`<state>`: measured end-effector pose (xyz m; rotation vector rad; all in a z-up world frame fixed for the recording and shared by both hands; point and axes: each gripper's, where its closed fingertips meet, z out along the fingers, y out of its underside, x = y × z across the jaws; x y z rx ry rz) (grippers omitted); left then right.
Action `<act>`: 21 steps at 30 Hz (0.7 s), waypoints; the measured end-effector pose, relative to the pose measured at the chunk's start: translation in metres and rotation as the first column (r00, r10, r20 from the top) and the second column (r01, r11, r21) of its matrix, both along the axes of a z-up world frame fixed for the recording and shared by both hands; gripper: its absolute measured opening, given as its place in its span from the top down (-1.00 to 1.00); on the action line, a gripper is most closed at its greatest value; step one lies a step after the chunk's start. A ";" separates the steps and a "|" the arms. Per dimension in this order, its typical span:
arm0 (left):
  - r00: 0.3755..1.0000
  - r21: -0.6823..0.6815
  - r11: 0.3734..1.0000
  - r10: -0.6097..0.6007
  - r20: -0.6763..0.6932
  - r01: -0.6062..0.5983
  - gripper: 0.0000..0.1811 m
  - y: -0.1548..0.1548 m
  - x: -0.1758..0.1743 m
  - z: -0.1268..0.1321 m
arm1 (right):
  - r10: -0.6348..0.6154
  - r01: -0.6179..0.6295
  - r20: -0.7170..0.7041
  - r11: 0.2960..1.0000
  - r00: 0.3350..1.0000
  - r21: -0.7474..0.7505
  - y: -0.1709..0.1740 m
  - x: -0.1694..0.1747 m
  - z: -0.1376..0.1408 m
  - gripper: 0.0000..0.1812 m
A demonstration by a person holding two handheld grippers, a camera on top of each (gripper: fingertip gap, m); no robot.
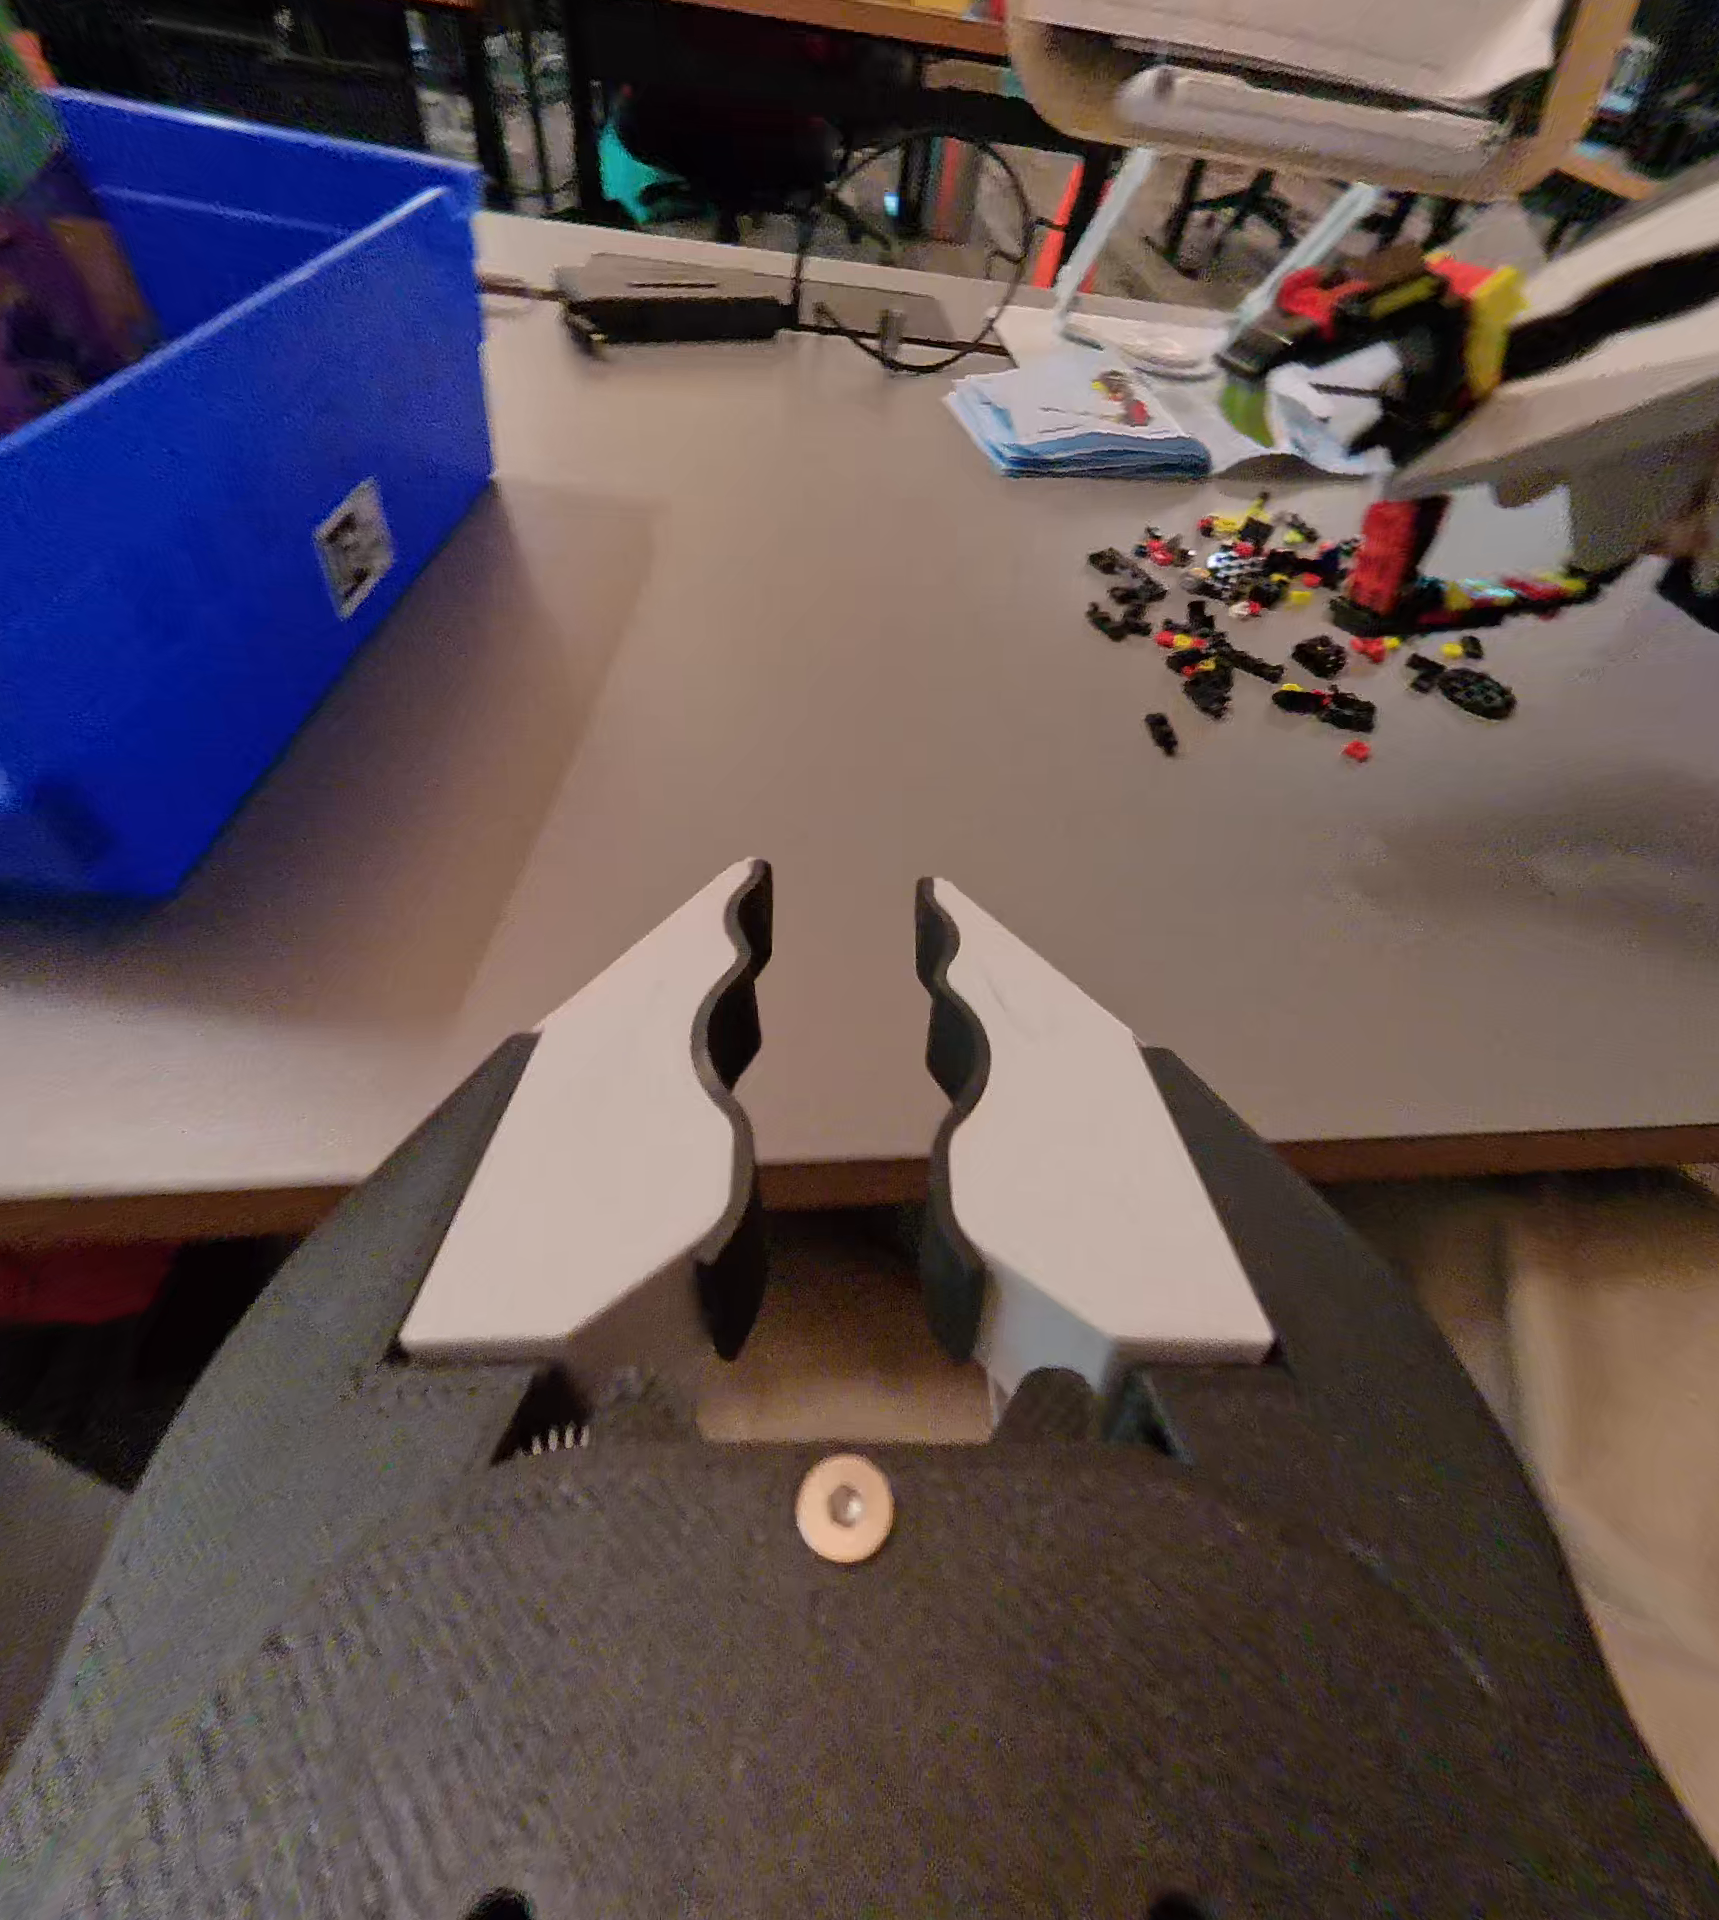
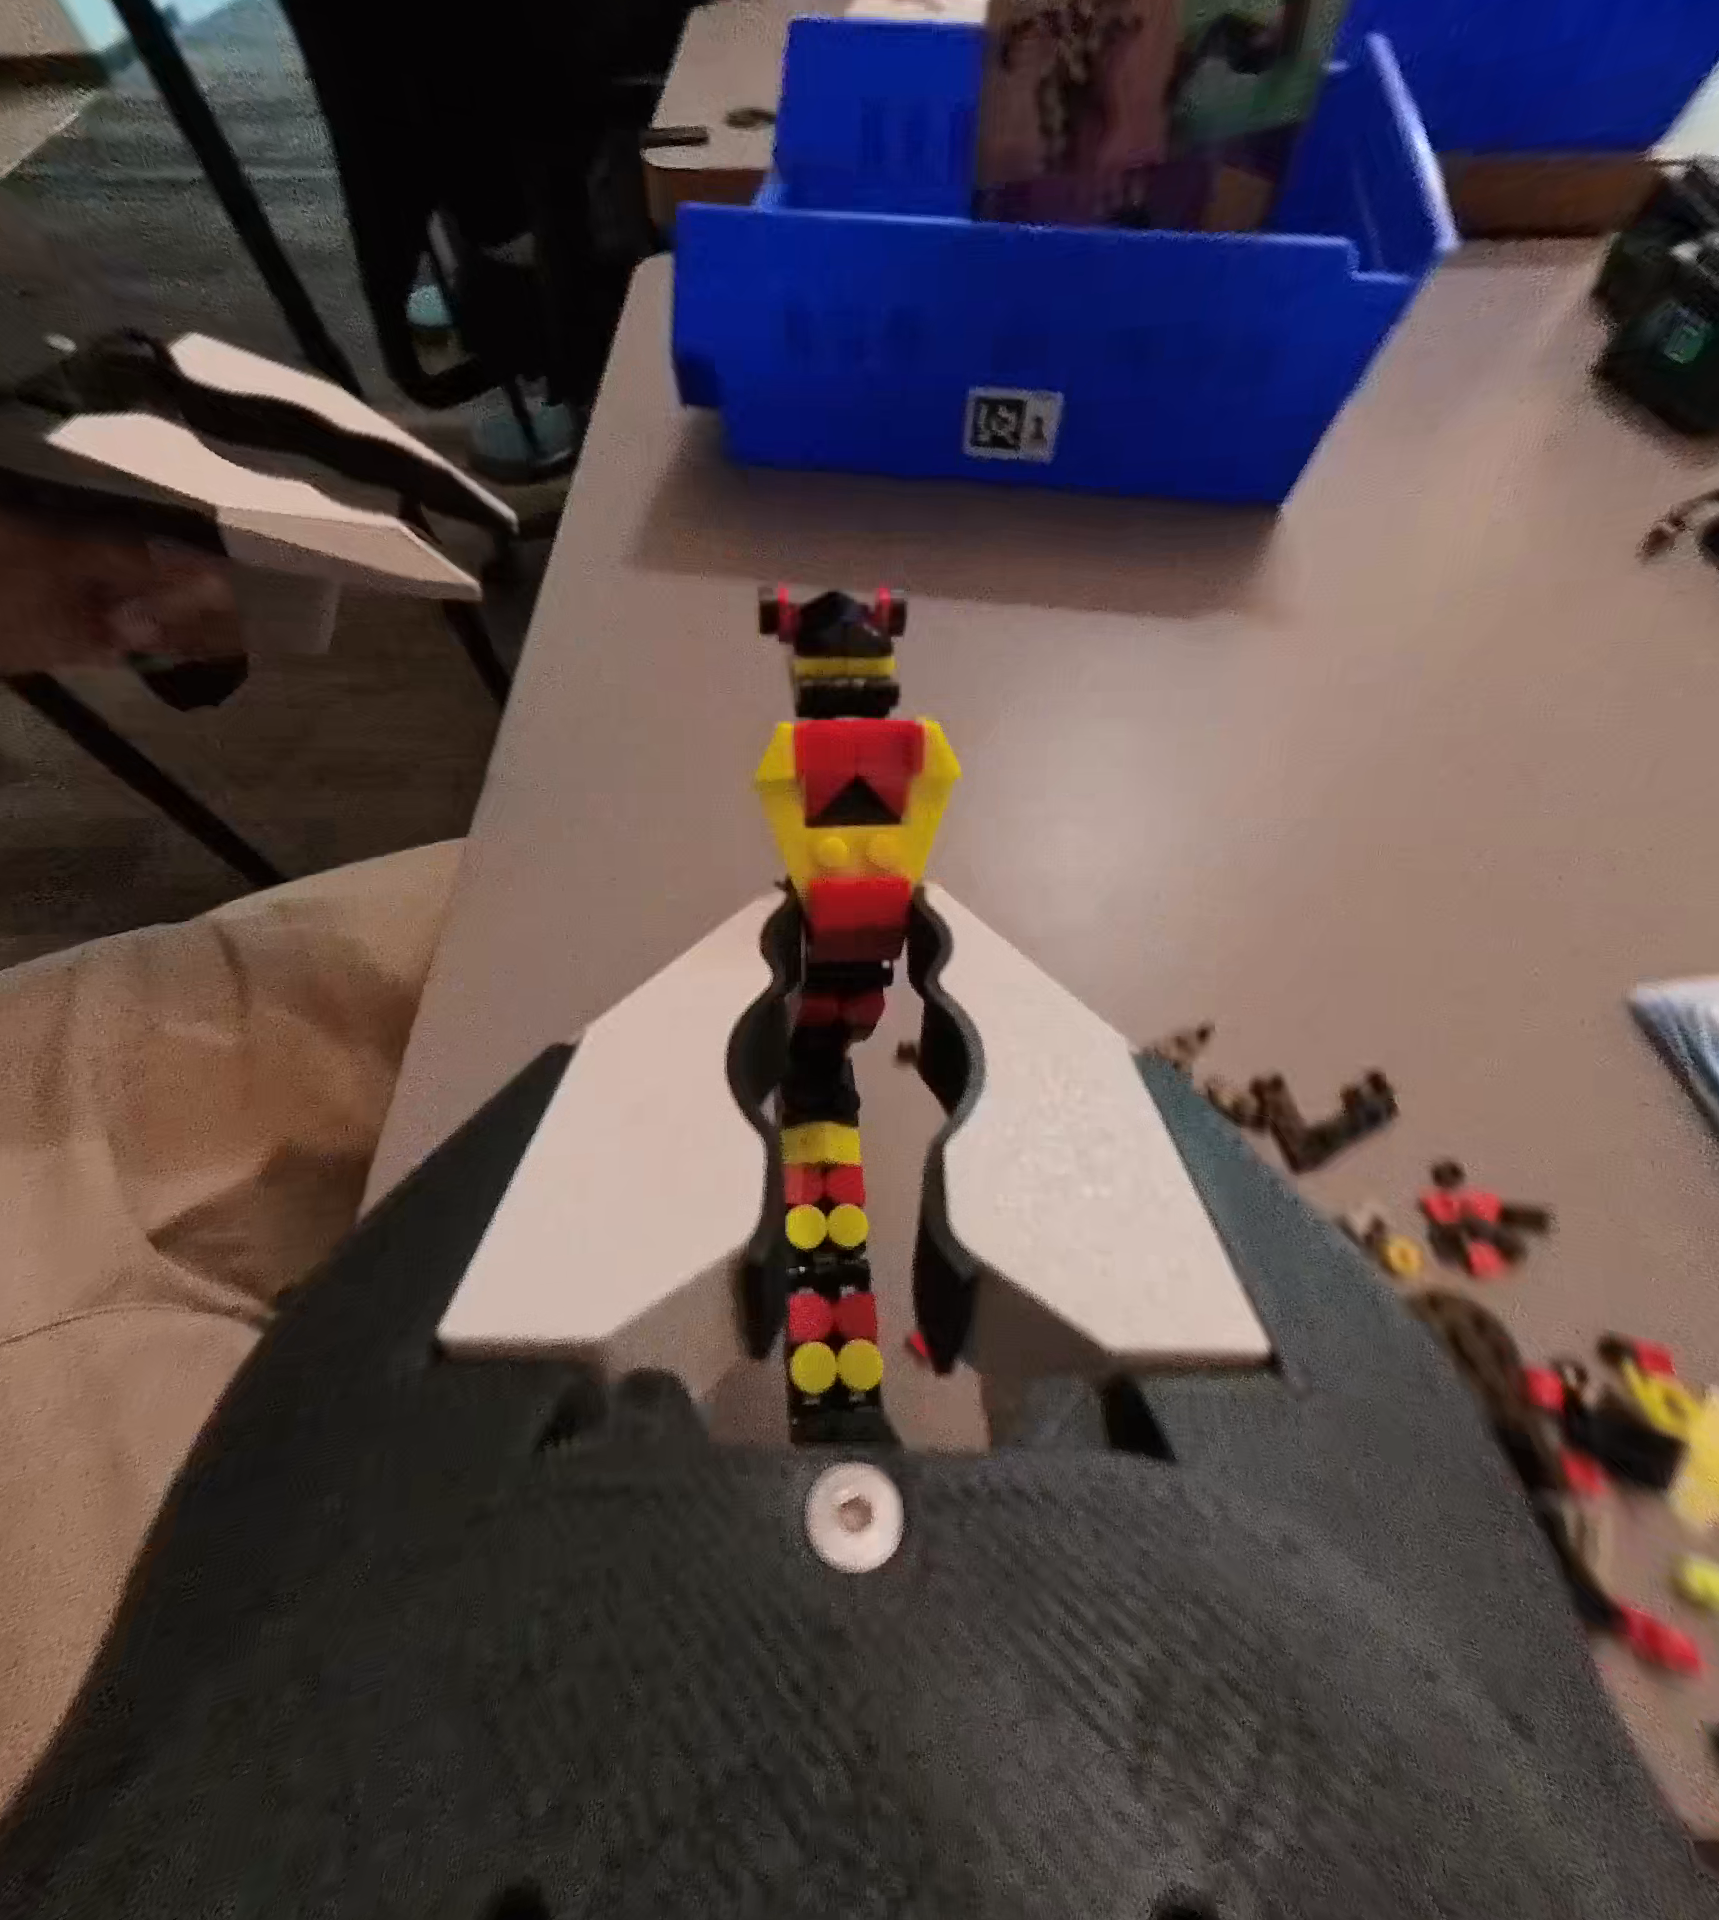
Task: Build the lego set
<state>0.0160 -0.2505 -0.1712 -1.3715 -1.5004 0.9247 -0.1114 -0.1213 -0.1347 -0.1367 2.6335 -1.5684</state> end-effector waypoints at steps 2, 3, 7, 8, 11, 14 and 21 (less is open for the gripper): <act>0.999 -0.021 0.999 -0.046 0.001 0.046 0.72 0.011 -0.019 0.000 | -0.121 0.121 0.002 0.992 0.993 -0.029 0.042 -0.008 -0.004 0.81; 0.998 -0.034 0.997 -0.064 0.003 0.064 0.73 0.016 -0.029 0.000 | -0.182 0.182 0.000 0.982 0.983 -0.048 0.062 -0.011 -0.006 0.81; 0.993 -0.103 0.987 -0.122 0.010 0.122 0.75 0.030 -0.064 -0.001 | -0.343 0.342 -0.032 0.939 0.939 -0.044 0.131 -0.010 -0.022 0.81; 0.990 -0.106 0.985 -0.135 0.025 0.137 0.75 0.034 -0.071 -0.003 | -0.368 0.366 -0.022 0.929 0.930 -0.060 0.144 -0.008 -0.022 0.81; 0.981 -0.064 0.980 -0.188 0.037 0.190 0.75 0.049 -0.088 -0.006 | -0.438 0.435 0.005 0.892 0.899 -0.122 0.176 -0.007 -0.017 0.81; 0.975 -0.016 0.975 -0.221 -0.013 0.221 0.76 0.061 -0.110 0.005 | -0.459 0.456 0.005 0.881 0.888 -0.123 0.196 -0.007 -0.025 0.81; 0.947 0.084 0.945 -0.320 0.027 0.317 0.73 0.092 -0.154 -0.009 | -0.472 0.472 -0.012 0.881 0.881 -0.017 0.207 -0.016 -0.064 0.81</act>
